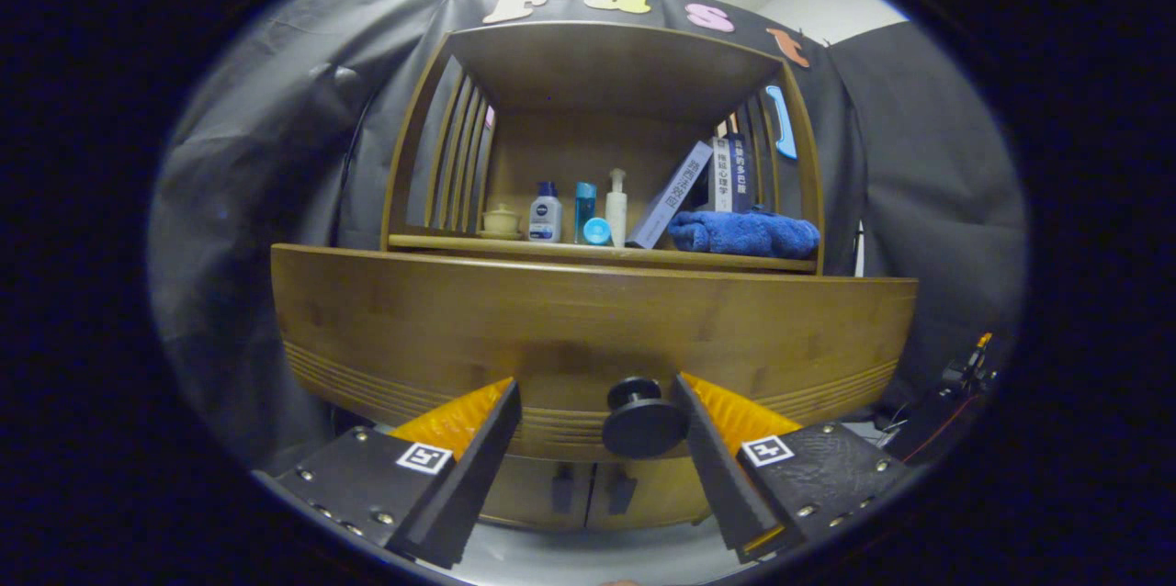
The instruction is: Pull open the drawer, take out the items inside it, and place them on the countertop above the cabinet.
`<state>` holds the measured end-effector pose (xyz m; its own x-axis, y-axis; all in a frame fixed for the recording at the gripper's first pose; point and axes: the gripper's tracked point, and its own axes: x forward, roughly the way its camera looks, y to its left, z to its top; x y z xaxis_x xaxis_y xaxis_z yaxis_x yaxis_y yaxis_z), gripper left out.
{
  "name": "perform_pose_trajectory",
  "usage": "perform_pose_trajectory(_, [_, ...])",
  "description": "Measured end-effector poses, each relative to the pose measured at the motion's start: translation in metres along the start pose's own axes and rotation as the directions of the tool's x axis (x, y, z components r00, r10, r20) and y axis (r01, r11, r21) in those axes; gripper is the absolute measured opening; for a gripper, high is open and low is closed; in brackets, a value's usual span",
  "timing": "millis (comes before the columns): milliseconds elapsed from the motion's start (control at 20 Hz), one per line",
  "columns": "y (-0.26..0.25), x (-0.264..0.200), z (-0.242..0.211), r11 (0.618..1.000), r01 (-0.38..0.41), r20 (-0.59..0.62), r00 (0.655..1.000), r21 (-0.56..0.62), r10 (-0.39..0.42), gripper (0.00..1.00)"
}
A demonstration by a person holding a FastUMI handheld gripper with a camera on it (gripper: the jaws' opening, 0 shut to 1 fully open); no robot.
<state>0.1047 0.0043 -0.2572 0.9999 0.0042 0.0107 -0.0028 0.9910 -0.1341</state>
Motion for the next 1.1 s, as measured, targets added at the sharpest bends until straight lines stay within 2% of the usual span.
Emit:
perform_pose_trajectory(150, [0.005, 0.022, -0.008, 1.000, 0.016, -0.048, 0.999, 0.007, -0.016, 1.00])
perform_pose_trajectory(1100, [0.012, 0.123, -0.002, 1.000, 0.003, -0.058, 0.998, 0.013, -0.003, 0.99])
